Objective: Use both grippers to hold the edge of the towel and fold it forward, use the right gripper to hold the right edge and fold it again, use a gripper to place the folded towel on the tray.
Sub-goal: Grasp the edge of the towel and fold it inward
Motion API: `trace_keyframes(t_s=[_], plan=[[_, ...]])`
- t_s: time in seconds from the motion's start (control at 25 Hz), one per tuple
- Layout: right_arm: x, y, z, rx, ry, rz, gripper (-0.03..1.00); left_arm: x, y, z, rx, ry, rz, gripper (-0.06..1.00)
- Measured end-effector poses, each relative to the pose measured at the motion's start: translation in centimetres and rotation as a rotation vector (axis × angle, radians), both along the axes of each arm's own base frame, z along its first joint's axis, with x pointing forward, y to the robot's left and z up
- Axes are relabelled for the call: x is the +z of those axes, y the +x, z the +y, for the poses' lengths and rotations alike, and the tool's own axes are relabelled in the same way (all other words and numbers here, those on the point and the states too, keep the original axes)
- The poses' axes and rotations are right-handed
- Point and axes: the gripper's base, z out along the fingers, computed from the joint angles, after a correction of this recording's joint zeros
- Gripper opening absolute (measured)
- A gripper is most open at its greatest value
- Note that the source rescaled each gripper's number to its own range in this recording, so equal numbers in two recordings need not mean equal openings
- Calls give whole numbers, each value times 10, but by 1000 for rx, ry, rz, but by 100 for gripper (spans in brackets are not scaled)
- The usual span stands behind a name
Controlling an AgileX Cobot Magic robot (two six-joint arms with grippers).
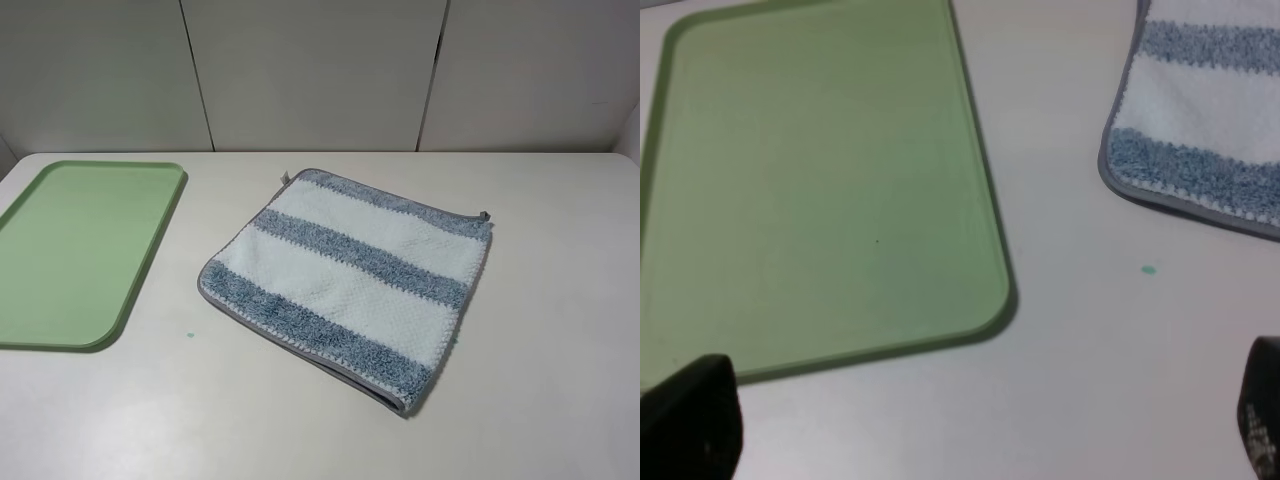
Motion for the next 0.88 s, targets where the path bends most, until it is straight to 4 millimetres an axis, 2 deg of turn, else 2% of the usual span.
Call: trace_keyframes(t_s=[0.28,0.4,0.56,0.88], plan=[[0,0,0,0,0,0,100,0,0,0,0,0,2,99],[0,1,0,0,1,10,100,3,7,0,-1,-1,54,99],[12,16,-1,0,9,91,100,25,22,1,-2,-3,143,99],[45,68,1,9,98,264,100,82,68,2,-11,5,194,99]])
